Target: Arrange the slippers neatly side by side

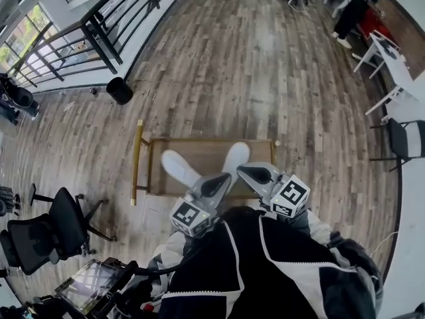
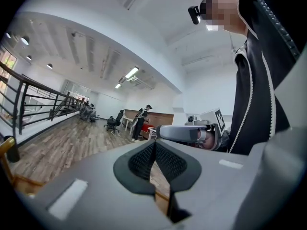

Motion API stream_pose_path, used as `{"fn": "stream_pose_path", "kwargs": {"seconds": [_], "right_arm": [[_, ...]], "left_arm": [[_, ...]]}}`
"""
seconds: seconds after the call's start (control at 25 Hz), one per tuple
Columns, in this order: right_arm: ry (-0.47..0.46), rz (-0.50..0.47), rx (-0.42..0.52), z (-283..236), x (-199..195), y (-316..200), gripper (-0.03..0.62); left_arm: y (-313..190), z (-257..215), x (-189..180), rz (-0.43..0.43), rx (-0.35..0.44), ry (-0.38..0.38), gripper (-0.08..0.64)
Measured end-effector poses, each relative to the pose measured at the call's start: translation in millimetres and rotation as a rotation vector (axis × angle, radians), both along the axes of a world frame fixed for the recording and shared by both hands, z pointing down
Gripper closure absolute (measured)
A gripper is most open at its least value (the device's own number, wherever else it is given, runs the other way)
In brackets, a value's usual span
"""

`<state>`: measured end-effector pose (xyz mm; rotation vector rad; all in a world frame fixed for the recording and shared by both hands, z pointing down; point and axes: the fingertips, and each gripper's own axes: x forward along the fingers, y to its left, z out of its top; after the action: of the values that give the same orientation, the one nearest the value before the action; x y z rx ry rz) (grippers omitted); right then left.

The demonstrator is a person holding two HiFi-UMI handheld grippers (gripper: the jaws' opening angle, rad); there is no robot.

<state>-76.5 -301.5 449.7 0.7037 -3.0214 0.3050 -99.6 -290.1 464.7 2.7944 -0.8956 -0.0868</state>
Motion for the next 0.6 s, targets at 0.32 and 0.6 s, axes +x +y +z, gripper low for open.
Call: {"fn": "stream_pose_path", "kwargs": {"seconds": [0.32,0.6], "right_arm": [[0.003,0.006,-0.013,2,2,1,0.588],[0.007,0.027,-0.019,2,9,1,0.588]], "left_arm": [[-6,17,-21,-0.021,-0.073,-0.047,0.548],[-34,71,-71,-0.182,-0.235,-0.094,0.497]]}}
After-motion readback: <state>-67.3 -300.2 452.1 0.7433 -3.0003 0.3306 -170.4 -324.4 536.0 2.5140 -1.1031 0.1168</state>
